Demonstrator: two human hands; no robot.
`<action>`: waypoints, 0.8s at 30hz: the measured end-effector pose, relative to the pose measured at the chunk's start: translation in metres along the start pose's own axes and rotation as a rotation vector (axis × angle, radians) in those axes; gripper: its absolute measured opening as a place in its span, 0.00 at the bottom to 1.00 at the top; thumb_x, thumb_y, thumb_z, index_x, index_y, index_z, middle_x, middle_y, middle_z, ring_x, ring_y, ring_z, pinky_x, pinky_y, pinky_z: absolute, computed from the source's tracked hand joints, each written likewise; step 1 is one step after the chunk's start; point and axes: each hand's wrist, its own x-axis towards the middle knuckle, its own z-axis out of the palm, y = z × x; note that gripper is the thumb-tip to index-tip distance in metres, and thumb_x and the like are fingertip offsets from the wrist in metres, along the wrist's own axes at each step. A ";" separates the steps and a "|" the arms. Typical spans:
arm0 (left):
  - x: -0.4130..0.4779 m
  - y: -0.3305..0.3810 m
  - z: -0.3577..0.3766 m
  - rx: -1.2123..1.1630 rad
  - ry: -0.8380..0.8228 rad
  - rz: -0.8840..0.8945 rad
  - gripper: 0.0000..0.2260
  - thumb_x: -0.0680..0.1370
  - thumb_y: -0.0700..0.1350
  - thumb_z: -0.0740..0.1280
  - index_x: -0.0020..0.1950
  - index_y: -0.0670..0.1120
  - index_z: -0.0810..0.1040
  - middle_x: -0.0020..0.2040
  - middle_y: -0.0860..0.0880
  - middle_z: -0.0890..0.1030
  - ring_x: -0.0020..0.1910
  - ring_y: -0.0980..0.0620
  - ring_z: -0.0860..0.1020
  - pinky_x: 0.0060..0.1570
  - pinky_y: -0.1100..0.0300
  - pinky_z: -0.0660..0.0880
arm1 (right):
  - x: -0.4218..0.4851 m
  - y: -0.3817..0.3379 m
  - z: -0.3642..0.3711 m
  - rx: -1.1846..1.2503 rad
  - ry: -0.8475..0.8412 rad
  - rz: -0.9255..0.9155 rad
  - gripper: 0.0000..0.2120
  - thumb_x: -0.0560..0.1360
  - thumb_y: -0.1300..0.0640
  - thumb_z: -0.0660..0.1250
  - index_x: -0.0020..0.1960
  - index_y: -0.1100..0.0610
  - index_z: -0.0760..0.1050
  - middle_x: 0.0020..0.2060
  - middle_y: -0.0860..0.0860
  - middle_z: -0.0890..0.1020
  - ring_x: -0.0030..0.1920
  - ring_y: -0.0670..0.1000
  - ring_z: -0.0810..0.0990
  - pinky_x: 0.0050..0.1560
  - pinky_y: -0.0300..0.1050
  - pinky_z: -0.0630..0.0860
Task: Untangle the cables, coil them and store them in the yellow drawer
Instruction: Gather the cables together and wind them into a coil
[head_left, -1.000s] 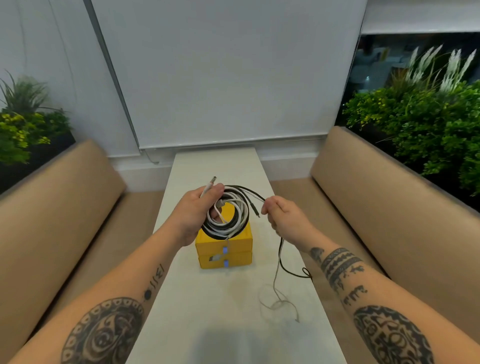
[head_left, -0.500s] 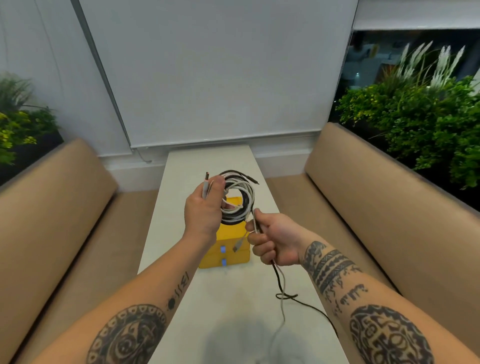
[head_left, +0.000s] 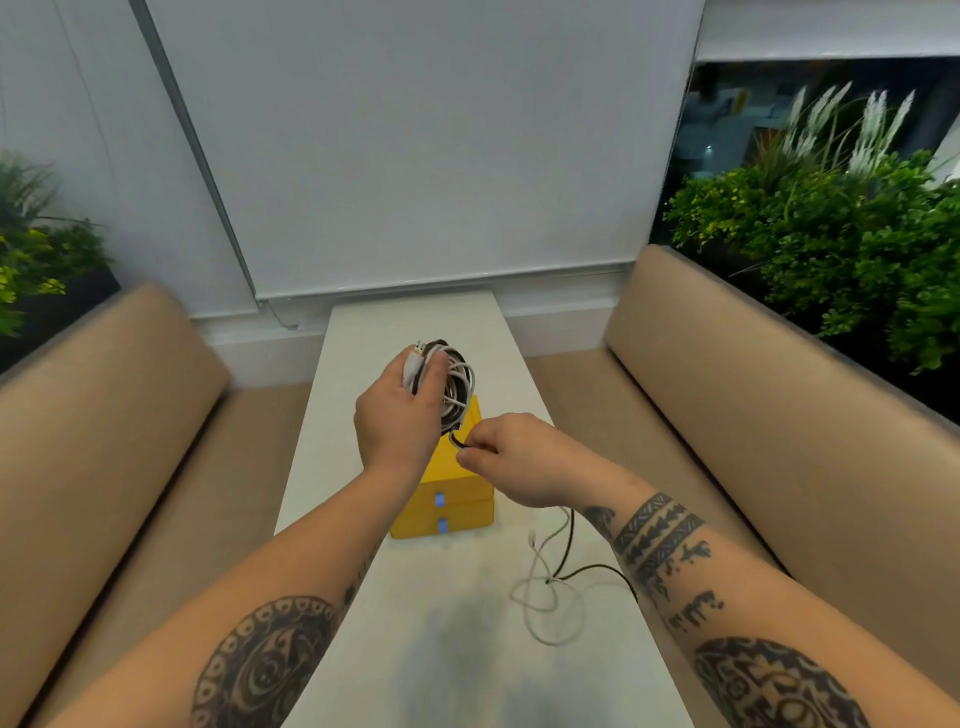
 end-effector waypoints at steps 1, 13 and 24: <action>-0.001 -0.002 0.001 0.052 -0.038 0.018 0.16 0.80 0.62 0.62 0.44 0.51 0.77 0.36 0.53 0.79 0.39 0.53 0.76 0.34 0.60 0.68 | 0.000 -0.003 -0.002 -0.021 -0.003 -0.031 0.17 0.82 0.49 0.59 0.47 0.62 0.76 0.39 0.54 0.79 0.38 0.51 0.74 0.35 0.46 0.67; -0.016 -0.004 -0.004 -0.196 -0.739 -0.398 0.25 0.78 0.71 0.51 0.56 0.58 0.79 0.59 0.54 0.81 0.61 0.52 0.76 0.61 0.51 0.72 | 0.029 0.028 0.010 -0.130 0.299 -0.230 0.12 0.79 0.45 0.66 0.53 0.50 0.83 0.49 0.45 0.72 0.55 0.52 0.70 0.57 0.51 0.72; -0.011 -0.015 -0.006 -0.128 -0.895 -0.361 0.41 0.60 0.85 0.47 0.47 0.57 0.84 0.47 0.51 0.86 0.49 0.50 0.82 0.56 0.54 0.78 | 0.032 0.027 0.012 -0.041 0.305 -0.178 0.12 0.78 0.41 0.64 0.49 0.46 0.82 0.49 0.45 0.75 0.50 0.48 0.78 0.52 0.46 0.75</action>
